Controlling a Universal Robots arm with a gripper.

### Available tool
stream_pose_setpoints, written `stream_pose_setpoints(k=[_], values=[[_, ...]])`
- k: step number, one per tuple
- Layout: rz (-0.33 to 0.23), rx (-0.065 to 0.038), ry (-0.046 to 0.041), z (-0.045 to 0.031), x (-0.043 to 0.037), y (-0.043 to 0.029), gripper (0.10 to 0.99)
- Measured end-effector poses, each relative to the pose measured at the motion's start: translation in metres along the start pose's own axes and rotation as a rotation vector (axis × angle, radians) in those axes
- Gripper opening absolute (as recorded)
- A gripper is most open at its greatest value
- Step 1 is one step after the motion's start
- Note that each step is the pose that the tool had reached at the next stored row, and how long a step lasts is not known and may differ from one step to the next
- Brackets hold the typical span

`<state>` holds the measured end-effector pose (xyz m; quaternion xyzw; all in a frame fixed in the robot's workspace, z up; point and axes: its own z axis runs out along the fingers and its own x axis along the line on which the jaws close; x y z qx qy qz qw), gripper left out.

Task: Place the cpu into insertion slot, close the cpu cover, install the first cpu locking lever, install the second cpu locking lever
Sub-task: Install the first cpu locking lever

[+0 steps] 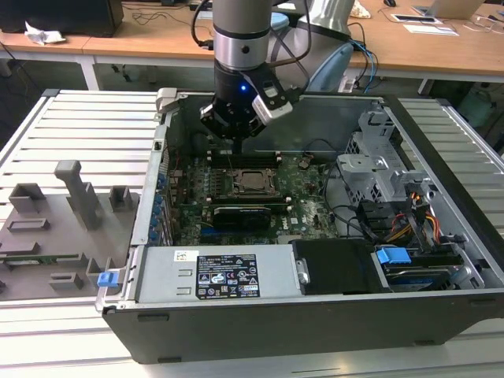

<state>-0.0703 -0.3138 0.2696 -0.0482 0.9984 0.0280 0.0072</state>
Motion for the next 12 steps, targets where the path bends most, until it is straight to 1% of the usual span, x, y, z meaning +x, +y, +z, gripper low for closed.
stream_pose_setpoints(k=[12], values=[[0.0, 0.001, -0.0043, 0.0002, 0.0089, 0.0008, 0.106]])
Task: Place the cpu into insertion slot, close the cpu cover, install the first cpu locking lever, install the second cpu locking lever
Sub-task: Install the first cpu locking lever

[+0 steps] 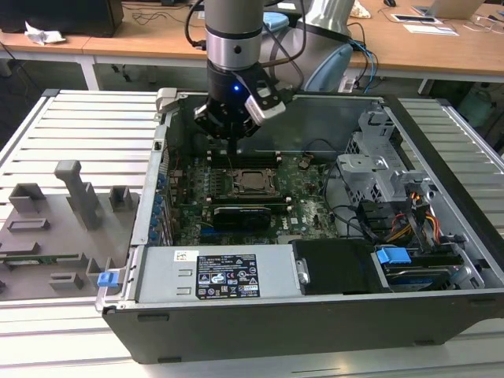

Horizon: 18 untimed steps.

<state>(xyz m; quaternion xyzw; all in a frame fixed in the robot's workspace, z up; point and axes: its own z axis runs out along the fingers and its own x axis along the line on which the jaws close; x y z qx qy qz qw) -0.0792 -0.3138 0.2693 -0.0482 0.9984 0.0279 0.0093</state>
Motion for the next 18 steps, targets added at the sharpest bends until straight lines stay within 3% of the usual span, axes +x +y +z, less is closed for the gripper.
stream_pose_setpoints(k=[10, 18], values=[[0.0, 0.0, -0.0037, -0.0001, 0.0058, 0.0005, 0.106], [0.0, 0.0, -0.0041, 0.0002, 0.0187, 0.0018, 0.106]])
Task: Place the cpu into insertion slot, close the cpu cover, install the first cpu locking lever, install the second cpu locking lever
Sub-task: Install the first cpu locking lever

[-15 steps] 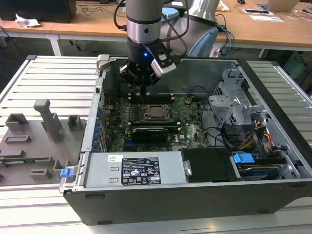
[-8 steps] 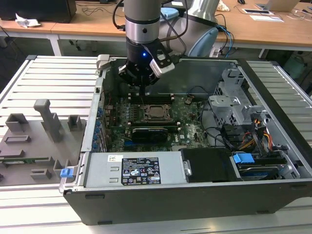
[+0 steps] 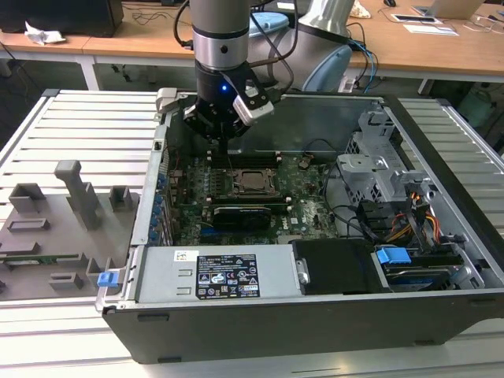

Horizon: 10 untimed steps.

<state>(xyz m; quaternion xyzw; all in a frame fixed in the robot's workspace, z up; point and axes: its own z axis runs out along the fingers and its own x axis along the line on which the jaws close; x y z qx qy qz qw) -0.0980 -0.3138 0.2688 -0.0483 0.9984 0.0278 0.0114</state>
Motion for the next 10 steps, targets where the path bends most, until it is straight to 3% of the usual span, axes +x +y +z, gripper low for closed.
stream_pose_setpoints(k=[5, 10], values=[[0.0, 0.0, 0.0003, 0.0014, 0.005, 0.0013, 0.106], [0.001, 0.0, 0.0001, 0.0058, 0.0046, 0.0118, 0.106]])
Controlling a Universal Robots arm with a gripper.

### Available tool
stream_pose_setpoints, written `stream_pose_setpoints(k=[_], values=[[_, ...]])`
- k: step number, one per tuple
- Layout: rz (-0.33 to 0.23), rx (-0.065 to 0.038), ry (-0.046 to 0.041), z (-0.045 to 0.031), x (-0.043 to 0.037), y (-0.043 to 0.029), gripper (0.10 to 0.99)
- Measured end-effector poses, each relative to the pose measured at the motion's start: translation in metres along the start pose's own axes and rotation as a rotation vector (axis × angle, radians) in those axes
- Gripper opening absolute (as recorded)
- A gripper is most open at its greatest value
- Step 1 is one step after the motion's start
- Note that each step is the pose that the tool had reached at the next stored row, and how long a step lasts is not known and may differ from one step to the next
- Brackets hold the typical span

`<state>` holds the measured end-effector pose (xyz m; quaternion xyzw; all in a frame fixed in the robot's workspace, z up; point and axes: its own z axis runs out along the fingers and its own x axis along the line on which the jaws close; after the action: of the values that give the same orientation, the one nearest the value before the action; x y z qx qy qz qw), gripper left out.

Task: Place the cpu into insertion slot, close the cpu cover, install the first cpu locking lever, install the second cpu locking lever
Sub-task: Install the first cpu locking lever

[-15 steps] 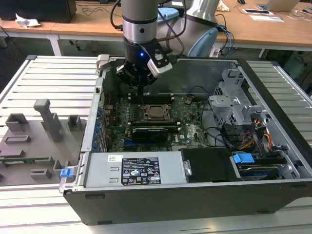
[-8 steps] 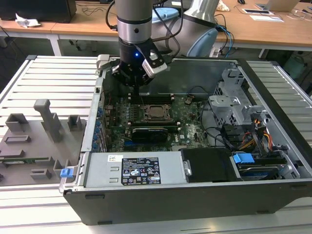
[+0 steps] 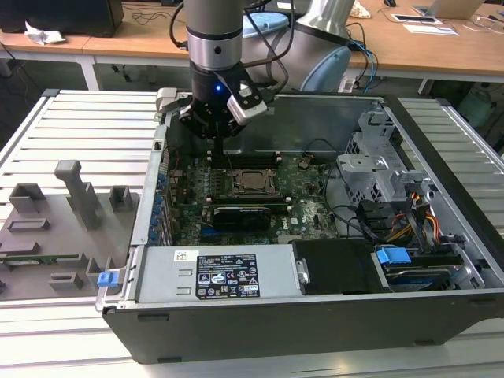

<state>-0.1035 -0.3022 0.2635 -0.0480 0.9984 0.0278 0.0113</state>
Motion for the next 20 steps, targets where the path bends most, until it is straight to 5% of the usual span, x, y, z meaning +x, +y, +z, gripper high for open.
stream_pose_setpoints(k=[7, 20], values=[[0.001, 0.0, 0.0, 0.0034, -0.0037, 0.0086, 0.106], [0.001, 0.0, -0.0001, 0.0072, -0.0247, 0.0078, 0.106]])
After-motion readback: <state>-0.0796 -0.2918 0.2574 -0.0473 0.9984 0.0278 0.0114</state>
